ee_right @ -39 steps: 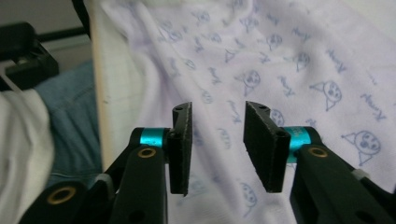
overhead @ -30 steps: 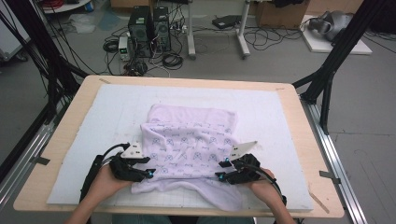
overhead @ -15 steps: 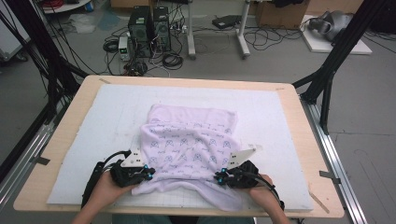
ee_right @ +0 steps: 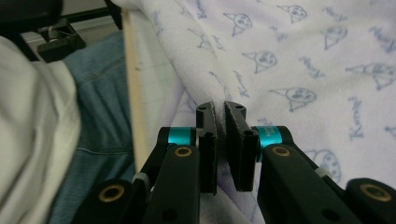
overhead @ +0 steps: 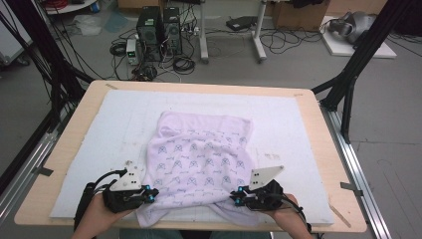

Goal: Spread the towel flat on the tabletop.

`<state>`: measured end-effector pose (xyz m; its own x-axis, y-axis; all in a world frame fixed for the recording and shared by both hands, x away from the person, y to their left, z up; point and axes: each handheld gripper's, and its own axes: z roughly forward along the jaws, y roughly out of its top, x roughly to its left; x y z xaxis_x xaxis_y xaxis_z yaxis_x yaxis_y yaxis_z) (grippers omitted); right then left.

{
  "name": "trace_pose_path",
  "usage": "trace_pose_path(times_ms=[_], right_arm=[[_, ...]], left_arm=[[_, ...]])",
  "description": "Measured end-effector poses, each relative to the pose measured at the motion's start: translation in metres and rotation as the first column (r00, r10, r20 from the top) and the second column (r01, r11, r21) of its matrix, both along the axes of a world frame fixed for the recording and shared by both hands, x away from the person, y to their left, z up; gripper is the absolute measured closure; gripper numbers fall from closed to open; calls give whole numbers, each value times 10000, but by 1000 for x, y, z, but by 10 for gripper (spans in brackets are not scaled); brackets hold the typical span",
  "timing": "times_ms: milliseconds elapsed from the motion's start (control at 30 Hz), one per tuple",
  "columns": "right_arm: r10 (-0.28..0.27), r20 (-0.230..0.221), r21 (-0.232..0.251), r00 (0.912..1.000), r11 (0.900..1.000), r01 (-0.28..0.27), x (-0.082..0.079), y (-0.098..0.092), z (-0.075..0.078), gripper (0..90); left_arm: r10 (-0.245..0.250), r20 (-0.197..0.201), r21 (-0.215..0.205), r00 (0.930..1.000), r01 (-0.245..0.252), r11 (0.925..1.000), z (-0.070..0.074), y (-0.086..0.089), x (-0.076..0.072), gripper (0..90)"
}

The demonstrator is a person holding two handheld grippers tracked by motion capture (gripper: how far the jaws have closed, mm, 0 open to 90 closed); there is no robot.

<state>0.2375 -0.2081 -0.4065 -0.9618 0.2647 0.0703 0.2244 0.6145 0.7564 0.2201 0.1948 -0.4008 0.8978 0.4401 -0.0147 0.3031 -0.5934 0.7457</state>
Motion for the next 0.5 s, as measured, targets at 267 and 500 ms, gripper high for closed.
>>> trace_pose_path(times_ms=[267,500], right_arm=[[-746,-8,387,9972,9965,745,20,-4,9,626],[-1415,-395,-517,9892,9889,1394,53,0,-21,571]], left_arm=[[603,-91,-459,9981,-607,9971,0,1,33,614],[753,-435,546,9962,-729,9958,-24,-16,58,533]])
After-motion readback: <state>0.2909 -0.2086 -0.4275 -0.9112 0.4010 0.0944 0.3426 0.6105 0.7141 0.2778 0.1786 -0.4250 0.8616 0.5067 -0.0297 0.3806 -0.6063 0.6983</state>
